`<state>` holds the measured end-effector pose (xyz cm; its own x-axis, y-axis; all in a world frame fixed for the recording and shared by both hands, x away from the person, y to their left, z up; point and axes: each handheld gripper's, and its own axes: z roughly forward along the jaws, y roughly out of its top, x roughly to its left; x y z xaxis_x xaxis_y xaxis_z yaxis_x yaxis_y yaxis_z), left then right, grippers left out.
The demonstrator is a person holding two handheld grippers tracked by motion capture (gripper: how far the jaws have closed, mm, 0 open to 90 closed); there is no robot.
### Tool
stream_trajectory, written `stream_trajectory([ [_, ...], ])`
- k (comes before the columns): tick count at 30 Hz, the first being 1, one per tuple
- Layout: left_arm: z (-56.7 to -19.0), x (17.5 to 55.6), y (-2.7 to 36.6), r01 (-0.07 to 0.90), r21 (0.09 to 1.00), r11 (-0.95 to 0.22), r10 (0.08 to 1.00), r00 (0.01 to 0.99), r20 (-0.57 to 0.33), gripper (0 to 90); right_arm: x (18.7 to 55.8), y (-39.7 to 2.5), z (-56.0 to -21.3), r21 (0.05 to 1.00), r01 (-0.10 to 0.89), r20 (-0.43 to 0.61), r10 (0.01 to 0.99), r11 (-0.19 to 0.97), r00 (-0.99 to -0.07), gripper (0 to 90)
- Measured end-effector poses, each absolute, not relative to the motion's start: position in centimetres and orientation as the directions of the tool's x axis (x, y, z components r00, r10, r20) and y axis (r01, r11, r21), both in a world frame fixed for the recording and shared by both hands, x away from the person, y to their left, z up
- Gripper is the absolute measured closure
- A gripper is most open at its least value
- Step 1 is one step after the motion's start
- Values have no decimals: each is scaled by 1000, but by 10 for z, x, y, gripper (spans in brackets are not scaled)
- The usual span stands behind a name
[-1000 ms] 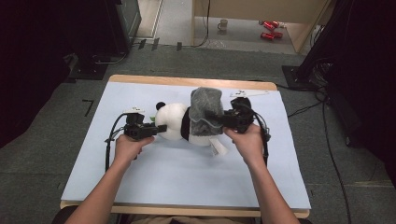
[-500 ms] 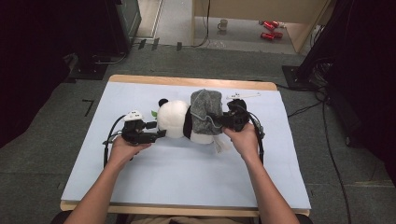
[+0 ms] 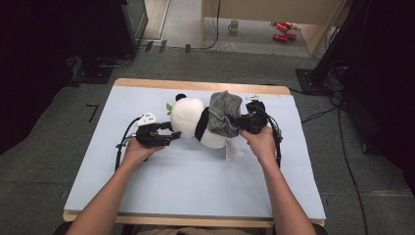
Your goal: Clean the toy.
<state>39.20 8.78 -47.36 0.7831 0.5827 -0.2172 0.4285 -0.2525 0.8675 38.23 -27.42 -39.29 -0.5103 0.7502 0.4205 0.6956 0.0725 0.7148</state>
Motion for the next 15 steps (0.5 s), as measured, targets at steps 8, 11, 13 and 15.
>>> stream_trajectory([
  [8,-466,402,88,455,870,-189,541,788,-295,295,382,-275,-394,713,697,433,739,69,-516,793],
  [11,-468,406,82,467,860,-207,563,776,-286,382,381,-271,-392,723,686,414,745,81,-524,790],
  [13,-466,405,78,490,847,-208,583,757,-295,488,380,-268,-390,735,672,384,760,92,-524,788],
  [15,-463,402,77,541,816,-203,598,728,-334,572,380,-268,-385,746,660,365,776,87,-515,789],
])
